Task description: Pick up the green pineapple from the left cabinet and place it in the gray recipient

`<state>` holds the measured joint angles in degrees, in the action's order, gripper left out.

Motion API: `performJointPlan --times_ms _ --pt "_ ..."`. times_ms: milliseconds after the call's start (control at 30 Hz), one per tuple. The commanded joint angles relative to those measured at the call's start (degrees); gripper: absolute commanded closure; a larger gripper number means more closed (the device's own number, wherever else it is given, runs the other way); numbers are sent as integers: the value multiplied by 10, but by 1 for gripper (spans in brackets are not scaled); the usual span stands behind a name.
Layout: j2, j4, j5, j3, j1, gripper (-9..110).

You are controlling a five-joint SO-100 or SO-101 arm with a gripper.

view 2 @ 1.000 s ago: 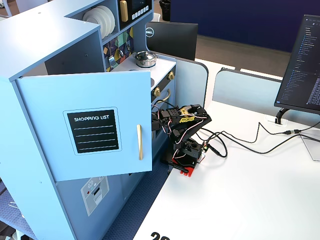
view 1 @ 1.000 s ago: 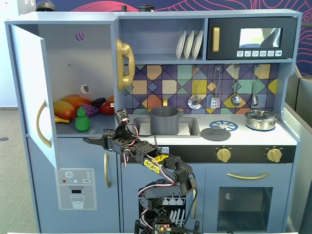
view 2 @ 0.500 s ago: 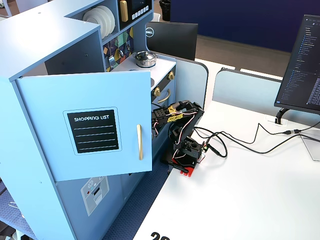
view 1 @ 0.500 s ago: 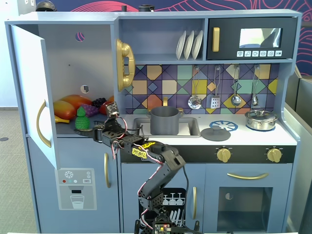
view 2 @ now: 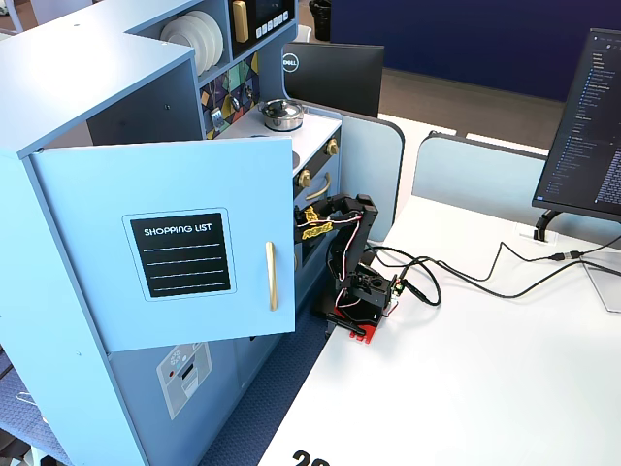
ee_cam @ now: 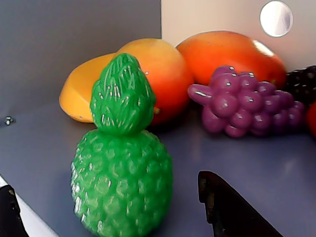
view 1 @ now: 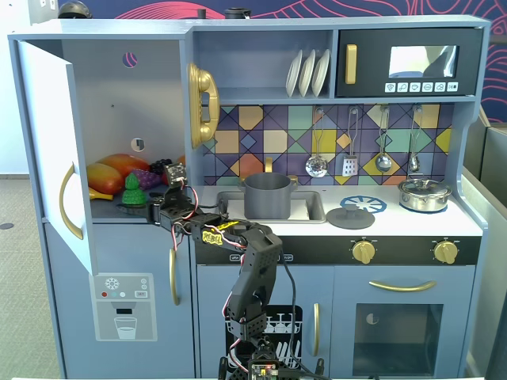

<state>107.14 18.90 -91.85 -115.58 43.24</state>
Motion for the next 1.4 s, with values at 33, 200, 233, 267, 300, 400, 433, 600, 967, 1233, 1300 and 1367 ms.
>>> performJointPlan --times_ms 33,200,233,267,300,400,433,600,967,1233,1300,1367 --pt "-38 18 1 84 0 60" --pt "-91 31 -4 127 13 61" --pt "-102 31 -4 138 13 62" --pt "-113 31 -3 149 13 65" --pt "-119 33 1 157 14 72" --pt "-131 37 -23 178 23 99" --pt "-131 39 -24 185 25 102" --pt "-54 11 -30 155 44 102" --pt "415 -327 -182 -34 146 102" --pt "651 -408 -150 -87 40 102" --pt "683 -410 -130 -87 -20 102" --pt "690 -405 -96 -70 -95 102"
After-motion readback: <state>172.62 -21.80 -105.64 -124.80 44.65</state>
